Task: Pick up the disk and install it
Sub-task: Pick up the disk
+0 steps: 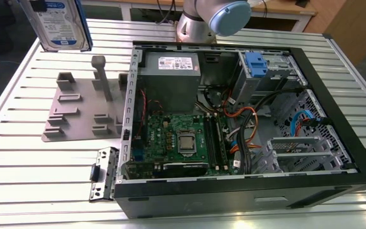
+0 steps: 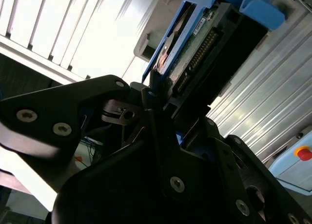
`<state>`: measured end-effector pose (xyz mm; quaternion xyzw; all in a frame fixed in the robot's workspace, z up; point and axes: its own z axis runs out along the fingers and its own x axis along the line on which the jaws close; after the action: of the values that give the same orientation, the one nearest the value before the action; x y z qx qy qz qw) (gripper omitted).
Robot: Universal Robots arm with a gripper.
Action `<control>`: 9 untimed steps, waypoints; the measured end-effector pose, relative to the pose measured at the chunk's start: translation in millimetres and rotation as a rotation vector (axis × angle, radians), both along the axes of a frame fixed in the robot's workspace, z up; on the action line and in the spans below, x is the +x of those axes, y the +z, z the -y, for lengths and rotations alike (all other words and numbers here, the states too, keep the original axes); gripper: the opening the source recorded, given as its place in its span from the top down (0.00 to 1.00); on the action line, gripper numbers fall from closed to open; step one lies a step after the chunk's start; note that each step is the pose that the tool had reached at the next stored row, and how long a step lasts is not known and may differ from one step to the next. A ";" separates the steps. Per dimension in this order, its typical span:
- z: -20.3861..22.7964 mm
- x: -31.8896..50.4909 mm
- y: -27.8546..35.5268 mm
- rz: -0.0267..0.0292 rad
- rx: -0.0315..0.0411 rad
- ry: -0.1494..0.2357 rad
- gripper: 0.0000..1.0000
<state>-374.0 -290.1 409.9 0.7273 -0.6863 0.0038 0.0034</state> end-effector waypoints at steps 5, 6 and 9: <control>0.0 0.0 1.7 0.0000 0.0000 0.000 0.64; 0.0 0.0 2.1 0.0000 0.0000 0.000 0.64; 0.0 0.0 3.2 -0.0001 0.0000 0.000 0.64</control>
<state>-373.9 -290.1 413.1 0.7273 -0.6863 0.0038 0.0034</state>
